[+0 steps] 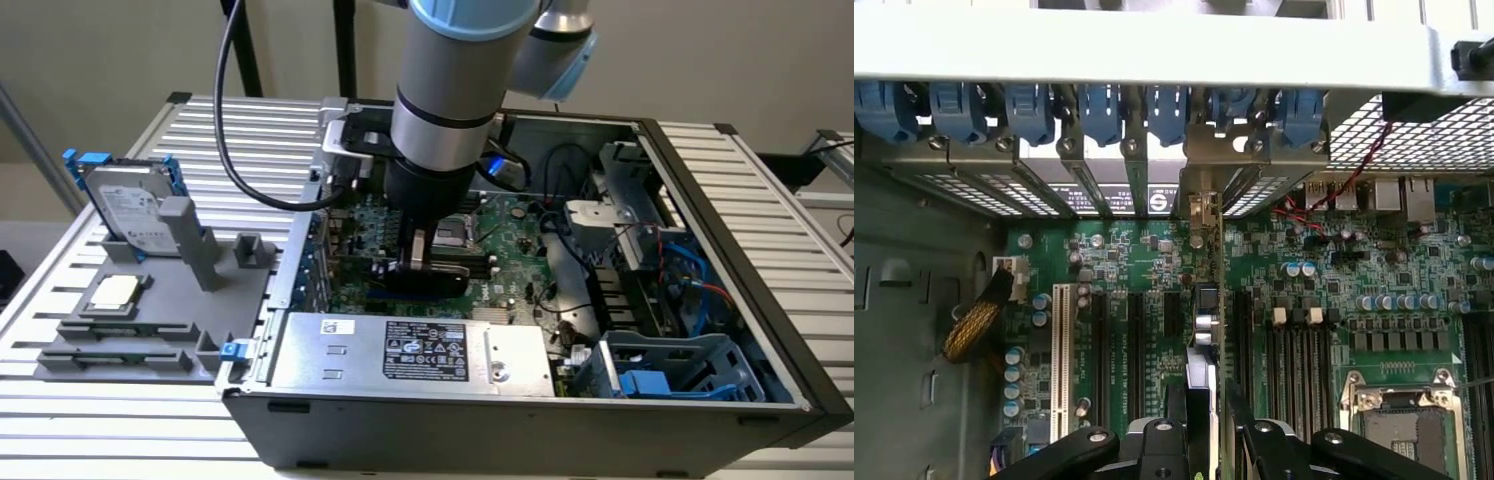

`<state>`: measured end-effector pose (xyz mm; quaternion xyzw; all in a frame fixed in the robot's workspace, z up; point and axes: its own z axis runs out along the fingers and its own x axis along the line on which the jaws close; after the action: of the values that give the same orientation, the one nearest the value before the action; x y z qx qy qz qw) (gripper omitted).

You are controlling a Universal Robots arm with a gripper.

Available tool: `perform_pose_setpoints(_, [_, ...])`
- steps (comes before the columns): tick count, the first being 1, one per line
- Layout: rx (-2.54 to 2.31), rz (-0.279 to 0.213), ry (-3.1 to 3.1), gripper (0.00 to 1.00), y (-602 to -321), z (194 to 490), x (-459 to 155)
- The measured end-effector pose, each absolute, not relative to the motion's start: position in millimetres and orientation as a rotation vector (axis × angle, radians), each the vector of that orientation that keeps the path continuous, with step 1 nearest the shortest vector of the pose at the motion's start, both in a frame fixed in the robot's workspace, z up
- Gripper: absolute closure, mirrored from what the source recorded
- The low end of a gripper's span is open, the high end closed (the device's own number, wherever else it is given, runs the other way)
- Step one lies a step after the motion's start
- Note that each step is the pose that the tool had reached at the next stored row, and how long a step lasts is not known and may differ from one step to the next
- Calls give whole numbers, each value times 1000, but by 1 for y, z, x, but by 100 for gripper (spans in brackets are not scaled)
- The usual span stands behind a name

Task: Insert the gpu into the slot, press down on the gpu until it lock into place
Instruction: 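Insert the gpu into the slot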

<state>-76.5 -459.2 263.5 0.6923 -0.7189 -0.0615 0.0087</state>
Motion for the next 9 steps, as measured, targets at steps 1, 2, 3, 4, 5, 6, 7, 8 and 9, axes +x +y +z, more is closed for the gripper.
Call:
perform_pose_setpoints(1, [2163,-192,-2246,74,-459,263,-77])
perform_pose_setpoints(2, [2162,-192,-2246,74,-459,263,-77])
perform_pose_setpoints(3, [2162,-192,-2245,74,-459,263,-77])
perform_pose_setpoints(4, [2161,-192,-2244,74,-459,263,-77])
perform_pose_setpoints(5, [2159,-192,-2243,74,-459,263,-77])
perform_pose_setpoints(6, [2158,-192,-2242,74,-459,262,-76])
perform_pose_setpoints(7, [2157,-191,-2241,74,-459,262,-76])
perform_pose_setpoints(8, [2155,-191,-2240,74,-459,262,-76])
perform_pose_setpoints(9, [2154,-190,-2239,74,-459,262,-76])
